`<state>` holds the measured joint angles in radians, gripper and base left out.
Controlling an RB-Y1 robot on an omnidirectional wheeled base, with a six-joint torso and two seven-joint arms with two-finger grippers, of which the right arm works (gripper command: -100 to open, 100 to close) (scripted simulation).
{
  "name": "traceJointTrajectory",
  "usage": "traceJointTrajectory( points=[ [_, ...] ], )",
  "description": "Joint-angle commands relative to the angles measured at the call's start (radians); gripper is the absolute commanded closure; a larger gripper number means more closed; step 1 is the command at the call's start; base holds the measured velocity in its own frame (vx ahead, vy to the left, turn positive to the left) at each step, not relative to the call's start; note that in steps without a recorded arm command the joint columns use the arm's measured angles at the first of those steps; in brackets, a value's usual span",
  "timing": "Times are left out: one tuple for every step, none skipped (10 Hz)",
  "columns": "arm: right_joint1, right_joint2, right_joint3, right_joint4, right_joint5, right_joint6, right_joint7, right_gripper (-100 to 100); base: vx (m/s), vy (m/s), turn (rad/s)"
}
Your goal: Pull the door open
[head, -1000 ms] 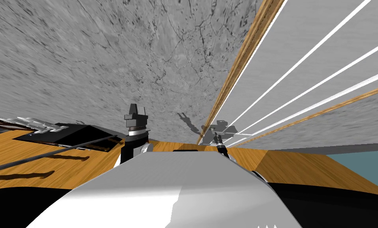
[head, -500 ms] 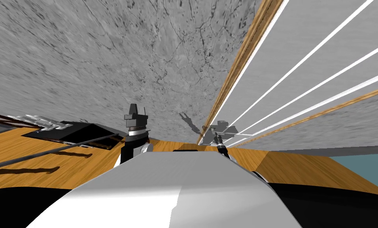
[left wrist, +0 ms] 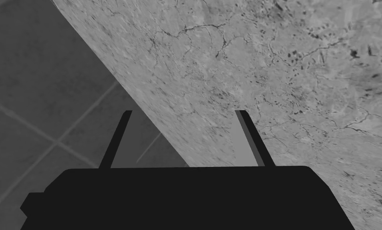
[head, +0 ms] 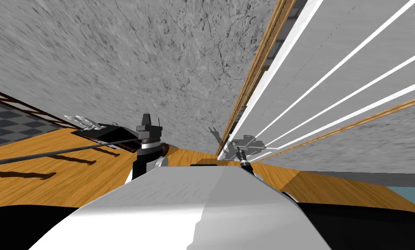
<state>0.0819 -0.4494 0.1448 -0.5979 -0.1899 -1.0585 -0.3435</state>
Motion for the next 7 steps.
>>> traceJointTrajectory(
  points=[
    [0.004,-0.013,0.008,0.021,0.002,-0.031,-0.016,100,-0.165,-0.058,0.107],
    [0.016,-0.025,0.018,0.024,0.005,-0.050,-0.029,100,-0.170,-0.038,0.157],
    [0.022,-0.031,0.023,0.025,0.007,-0.060,-0.036,100,-0.207,-0.085,0.135],
    [0.018,-0.023,0.022,0.022,0.007,-0.048,-0.029,100,-0.095,-0.041,0.038],
    [0.030,-0.028,0.032,0.030,0.009,-0.072,-0.037,100,-0.127,-0.026,0.136],
    [0.036,-0.033,0.036,0.034,0.009,-0.086,-0.042,100,-0.187,-0.077,0.205],
    [0.044,-0.039,0.040,0.039,0.009,-0.101,-0.046,100,-0.232,-0.096,0.184]
  ],
)
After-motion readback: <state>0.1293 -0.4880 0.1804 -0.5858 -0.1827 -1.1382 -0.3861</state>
